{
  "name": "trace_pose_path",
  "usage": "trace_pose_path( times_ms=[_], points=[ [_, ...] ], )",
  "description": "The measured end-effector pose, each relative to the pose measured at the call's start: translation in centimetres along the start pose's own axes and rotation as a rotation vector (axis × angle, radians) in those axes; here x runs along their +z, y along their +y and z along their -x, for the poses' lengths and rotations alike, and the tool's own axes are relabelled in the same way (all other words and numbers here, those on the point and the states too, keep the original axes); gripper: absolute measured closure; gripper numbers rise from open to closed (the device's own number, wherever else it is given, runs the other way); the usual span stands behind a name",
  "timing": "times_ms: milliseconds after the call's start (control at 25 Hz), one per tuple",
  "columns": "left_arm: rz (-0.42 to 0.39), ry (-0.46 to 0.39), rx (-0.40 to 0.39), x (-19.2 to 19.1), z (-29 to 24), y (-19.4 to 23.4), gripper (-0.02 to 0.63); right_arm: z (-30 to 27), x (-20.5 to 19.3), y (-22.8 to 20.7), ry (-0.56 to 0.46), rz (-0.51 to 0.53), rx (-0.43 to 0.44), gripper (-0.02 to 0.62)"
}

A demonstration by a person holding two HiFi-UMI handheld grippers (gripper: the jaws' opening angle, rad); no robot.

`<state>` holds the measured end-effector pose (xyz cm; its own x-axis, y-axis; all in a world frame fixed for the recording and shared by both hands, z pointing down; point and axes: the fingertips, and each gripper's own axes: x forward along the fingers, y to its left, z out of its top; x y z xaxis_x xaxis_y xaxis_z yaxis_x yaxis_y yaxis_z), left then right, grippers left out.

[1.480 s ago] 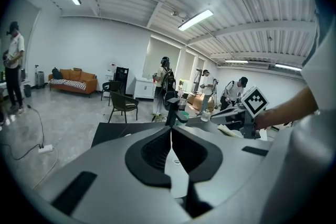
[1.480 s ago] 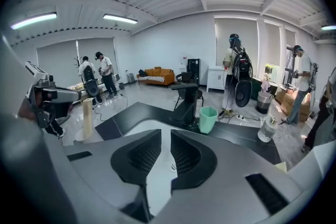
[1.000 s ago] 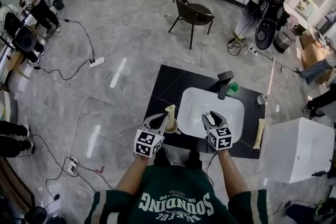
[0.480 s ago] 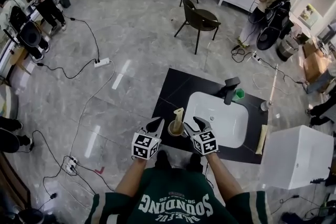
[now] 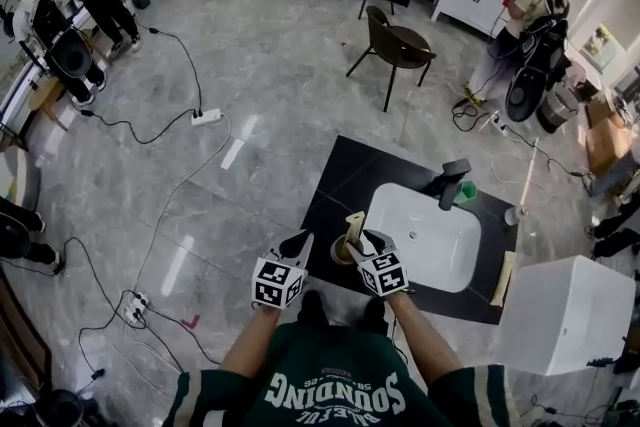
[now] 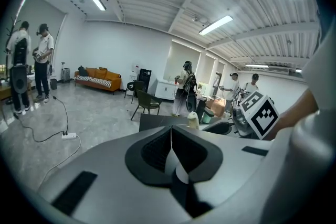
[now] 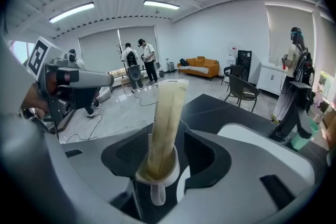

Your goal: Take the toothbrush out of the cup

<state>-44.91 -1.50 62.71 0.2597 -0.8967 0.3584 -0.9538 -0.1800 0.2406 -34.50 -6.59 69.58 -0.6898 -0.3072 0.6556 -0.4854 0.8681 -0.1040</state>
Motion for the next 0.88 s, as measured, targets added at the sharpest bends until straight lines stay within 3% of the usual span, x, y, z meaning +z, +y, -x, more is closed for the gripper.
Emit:
trace_pose_path(
  times_ms=[240, 440, 880],
  points=[
    [0.001, 0.007, 0.007, -0.1, 0.2, 0.7, 0.594, -0.9, -0.1, -0.2, -0.004, -0.013, -0.025, 0.385],
    [0.007, 0.010, 0.010, -0.2, 0.1, 1.2, 0.594, -0.8, 0.1, 0.2, -0.010, -0.004, -0.010, 0.445],
    [0.001, 0.012, -0.014, 0.5, -1.1, 0.9, 0.594, 2.1, 3.0, 0.3, -0.110, -0.010, 0.013, 0.472]
  ],
)
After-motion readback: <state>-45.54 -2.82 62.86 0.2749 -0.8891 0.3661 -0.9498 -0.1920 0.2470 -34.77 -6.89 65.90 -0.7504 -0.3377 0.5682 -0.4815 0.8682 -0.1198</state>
